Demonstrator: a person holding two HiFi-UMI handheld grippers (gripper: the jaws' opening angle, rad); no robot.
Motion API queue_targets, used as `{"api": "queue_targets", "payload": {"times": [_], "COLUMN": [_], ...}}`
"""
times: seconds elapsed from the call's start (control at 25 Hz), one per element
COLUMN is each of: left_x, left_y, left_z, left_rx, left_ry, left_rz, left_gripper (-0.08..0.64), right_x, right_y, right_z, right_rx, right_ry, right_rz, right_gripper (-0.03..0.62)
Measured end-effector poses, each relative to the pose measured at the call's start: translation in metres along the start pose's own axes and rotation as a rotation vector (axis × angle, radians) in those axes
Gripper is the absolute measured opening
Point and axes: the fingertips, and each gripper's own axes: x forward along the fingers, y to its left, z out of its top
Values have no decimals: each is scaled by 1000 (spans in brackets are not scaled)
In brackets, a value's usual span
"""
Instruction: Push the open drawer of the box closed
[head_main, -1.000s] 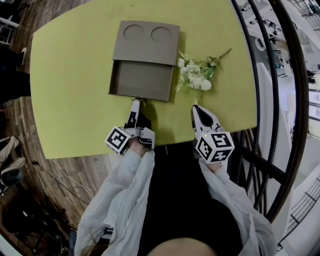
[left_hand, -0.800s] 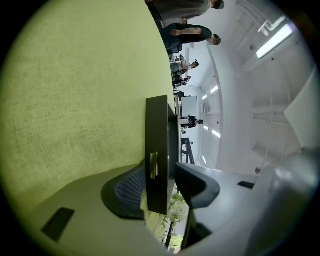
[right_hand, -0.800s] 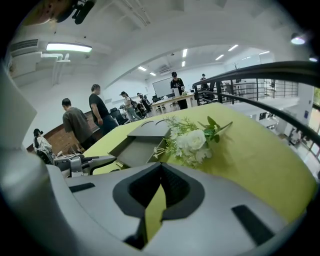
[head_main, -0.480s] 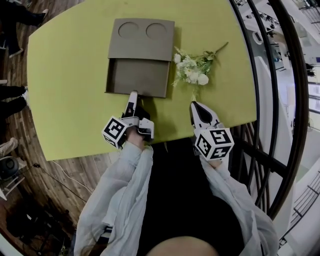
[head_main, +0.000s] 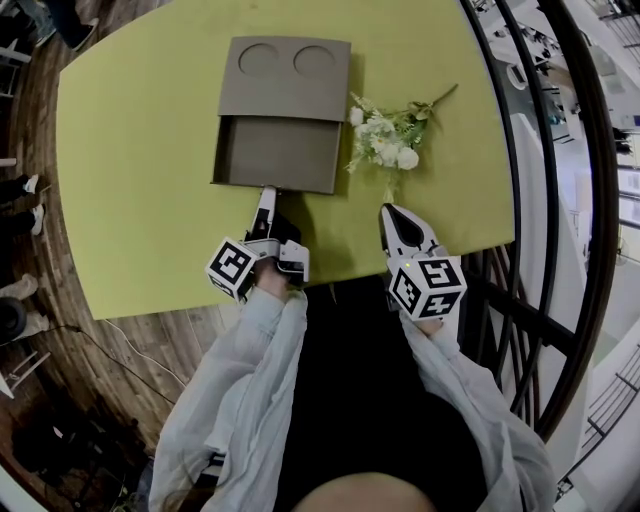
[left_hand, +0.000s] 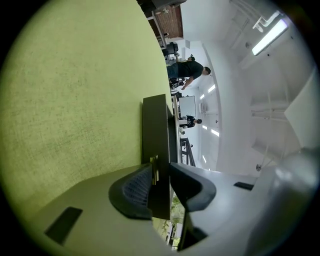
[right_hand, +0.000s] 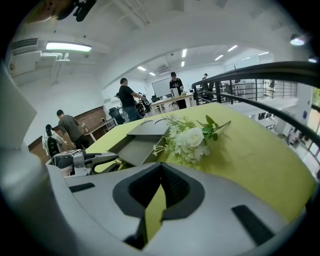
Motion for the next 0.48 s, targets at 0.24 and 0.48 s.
{"api": "queue_targets", "payload": {"times": [0.24,0.48], "left_x": [-1,0], "left_y": [-4,-17], "left_z": [0,0], "left_rx": [-1,22], "left_ry": [-4,-3], "left_rz": [-6,-43], "left_gripper": [114,114], "right_x": [0,-1], "right_y": [-2,-1], "right_z": [-1,3], "right_rx": [-1,-5], "right_ry": [-5,-16], "right_rz": [-2,0], "right_gripper": [6,6]}}
